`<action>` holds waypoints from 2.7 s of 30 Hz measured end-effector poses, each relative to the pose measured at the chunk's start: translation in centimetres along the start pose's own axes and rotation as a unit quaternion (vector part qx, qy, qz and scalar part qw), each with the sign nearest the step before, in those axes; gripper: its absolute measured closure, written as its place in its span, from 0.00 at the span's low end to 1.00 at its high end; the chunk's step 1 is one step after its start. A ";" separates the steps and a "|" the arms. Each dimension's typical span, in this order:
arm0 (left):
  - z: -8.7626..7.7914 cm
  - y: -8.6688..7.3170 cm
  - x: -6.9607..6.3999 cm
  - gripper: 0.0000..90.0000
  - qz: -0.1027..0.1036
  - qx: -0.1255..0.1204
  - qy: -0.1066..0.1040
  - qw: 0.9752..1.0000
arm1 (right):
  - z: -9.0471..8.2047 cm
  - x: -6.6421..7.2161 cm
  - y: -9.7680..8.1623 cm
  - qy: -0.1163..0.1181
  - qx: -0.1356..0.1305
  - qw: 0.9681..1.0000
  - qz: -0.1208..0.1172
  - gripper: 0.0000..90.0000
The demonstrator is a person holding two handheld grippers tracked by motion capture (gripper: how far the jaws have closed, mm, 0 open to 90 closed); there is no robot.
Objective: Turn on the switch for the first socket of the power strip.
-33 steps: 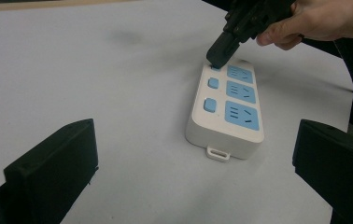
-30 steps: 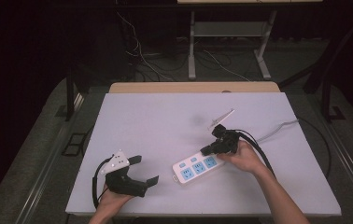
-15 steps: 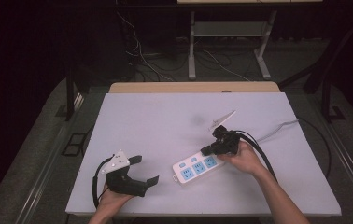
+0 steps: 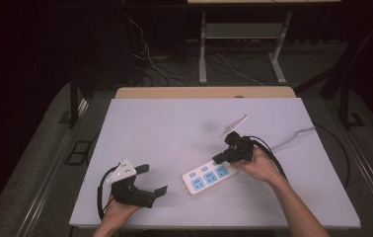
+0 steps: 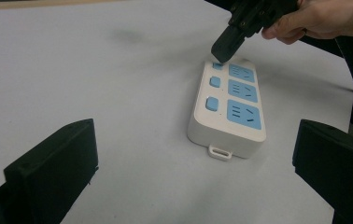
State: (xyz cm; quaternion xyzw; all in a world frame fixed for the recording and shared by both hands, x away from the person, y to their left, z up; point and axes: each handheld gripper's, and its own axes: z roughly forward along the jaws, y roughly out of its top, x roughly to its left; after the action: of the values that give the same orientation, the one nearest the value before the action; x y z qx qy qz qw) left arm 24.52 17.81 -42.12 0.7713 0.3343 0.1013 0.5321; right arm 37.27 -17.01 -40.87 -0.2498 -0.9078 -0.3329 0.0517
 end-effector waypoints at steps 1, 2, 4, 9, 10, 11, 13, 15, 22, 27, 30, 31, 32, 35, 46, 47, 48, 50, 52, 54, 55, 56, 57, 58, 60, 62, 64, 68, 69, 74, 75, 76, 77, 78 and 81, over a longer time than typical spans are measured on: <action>0.0 0.0 0.0 0.00 0.000 0.000 0.000 1.000 | -0.1 0.0 0.0 0.002 -0.003 1.000 0.002 1.00; 0.0 0.0 0.0 0.00 0.000 0.000 0.000 1.000 | -0.3 0.0 0.0 0.003 -0.007 1.000 0.002 1.00; 0.0 0.0 0.0 0.00 0.001 0.001 0.000 1.000 | -0.6 -0.1 0.0 0.002 -0.010 1.000 0.001 1.00; 0.0 0.0 0.0 0.00 0.001 0.001 0.000 1.000 | -1.4 0.0 0.0 -0.002 -0.018 1.000 0.000 1.00; 0.0 0.0 -0.1 0.00 0.001 0.000 0.000 1.000 | -1.6 0.0 0.0 -0.003 -0.020 1.000 -0.001 1.00; 0.0 0.0 -0.1 0.00 0.001 0.001 0.000 1.000 | -1.7 0.0 0.1 -0.001 -0.021 1.000 0.001 1.00; 0.0 0.0 -0.1 0.00 0.001 0.000 0.000 1.000 | -2.1 0.0 0.1 -0.003 -0.024 1.000 0.001 1.00; 0.0 0.0 -0.1 0.00 0.001 0.000 0.000 1.000 | -2.4 -0.2 0.1 -0.001 -0.030 1.000 0.001 1.00; 0.0 0.0 -0.1 0.00 0.001 0.000 0.000 1.000 | -3.5 -0.5 -0.3 -0.005 -0.040 0.999 0.008 1.00; 0.0 0.0 -0.1 0.00 0.002 0.001 0.000 1.000 | -4.4 -0.7 -0.6 -0.011 -0.049 0.999 0.015 1.00; 0.1 0.0 -0.1 0.00 0.002 0.001 0.000 1.000 | -4.9 -0.7 -0.8 -0.016 -0.055 0.998 0.017 0.99; 0.1 0.0 -0.2 0.00 0.001 0.001 0.000 1.000 | -5.1 -0.7 -0.9 -0.017 -0.057 0.998 0.019 0.99; 0.1 0.0 -0.2 0.00 0.001 0.001 0.000 1.000 | -5.5 -0.8 -1.0 -0.018 -0.061 0.998 0.021 0.99; 0.1 0.0 -0.2 0.00 0.002 0.002 0.000 1.000 | -5.9 -0.8 -1.2 -0.023 -0.069 0.997 0.022 0.95; 0.1 0.0 -0.2 0.00 0.002 0.001 -0.001 1.000 | -7.1 -0.7 -1.8 -0.062 -0.085 0.994 0.037 0.46; 0.1 0.0 -0.2 0.00 0.001 0.001 -0.001 1.000 | -7.2 -0.8 -1.9 -0.068 -0.087 0.993 0.038 0.40; 0.1 0.0 -0.2 0.00 0.002 0.001 -0.001 1.000 | -7.3 -0.7 -2.0 -0.073 -0.088 0.992 0.043 0.33; 0.1 0.0 -0.2 0.00 0.001 0.001 -0.001 1.000 | -7.7 -0.8 -2.3 -0.090 -0.096 0.990 0.059 0.11; 0.1 0.0 -0.2 0.00 0.001 0.001 -0.001 1.000 | -7.9 -0.9 -2.4 -0.093 -0.098 0.989 0.063 0.11; 0.1 0.0 -0.2 0.00 0.002 0.001 -0.001 1.000 | -8.5 -1.0 -2.9 -0.095 -0.101 0.988 0.073 0.01; 0.1 0.0 -0.3 0.00 0.002 0.001 -0.001 1.000 | -8.5 -1.0 -2.9 -0.095 -0.101 0.988 0.073 0.01; 0.1 0.0 -0.3 0.00 0.002 0.001 -0.001 1.000 | -8.7 -1.0 -3.1 -0.094 -0.105 0.988 0.071 0.00; 0.1 0.0 -0.3 0.00 0.002 0.001 -0.001 1.000 | -8.9 -1.0 -3.3 -0.093 -0.107 0.987 0.075 0.00; 0.1 0.0 -0.3 0.00 0.001 0.001 -0.001 1.000 | -9.3 -1.1 -3.6 -0.093 -0.111 0.986 0.081 0.00; 0.2 0.0 -0.3 0.00 0.002 0.002 0.000 1.000 | -9.6 -1.1 -4.0 -0.093 -0.115 0.985 0.087 0.00; 0.1 0.0 -0.3 0.00 0.002 0.001 -0.001 1.000 | -9.8 -1.1 -4.4 -0.092 -0.117 0.985 0.091 0.00; 0.2 0.0 -0.3 0.00 0.002 0.001 -0.001 1.000 | -9.9 -1.1 -4.6 -0.093 -0.119 0.984 0.094 0.00; 0.2 0.0 -0.3 0.00 0.002 0.002 -0.001 1.000 | -10.4 -0.9 -5.4 -0.094 -0.121 0.983 0.102 0.00; 0.2 0.0 -0.3 0.00 0.002 0.003 0.000 1.000 | -10.5 -0.9 -5.6 -0.094 -0.122 0.983 0.103 0.00; 0.2 0.0 -0.3 0.00 0.001 0.002 0.000 1.000 | -10.8 -0.6 -6.6 -0.095 -0.131 0.981 0.110 0.00; 0.2 0.0 -0.3 0.00 0.001 0.002 0.000 1.000 | -10.8 -0.6 -6.9 -0.094 -0.133 0.980 0.112 0.00; 0.2 0.0 -0.3 0.00 0.001 0.002 0.000 1.000 | -10.9 -0.5 -7.1 -0.094 -0.134 0.980 0.114 0.00; 0.2 0.0 -0.3 0.00 0.001 0.003 0.000 1.000 | -10.9 -0.4 -7.3 -0.094 -0.134 0.980 0.115 0.00; 0.2 0.0 -0.3 0.00 0.001 0.002 0.000 1.000 | -10.9 -0.2 -7.7 -0.094 -0.137 0.979 0.117 0.00; 0.2 0.0 -0.3 0.00 0.001 0.003 -0.001 1.000 | -11.0 0.0 -8.1 -0.094 -0.139 0.979 0.118 0.00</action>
State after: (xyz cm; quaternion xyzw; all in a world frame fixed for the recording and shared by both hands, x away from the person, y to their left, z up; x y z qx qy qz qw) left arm 24.37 17.44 -42.17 0.7731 0.3337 0.1004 0.5301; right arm 32.54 -29.19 -37.04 -0.3904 -0.8173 -0.4227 -0.0301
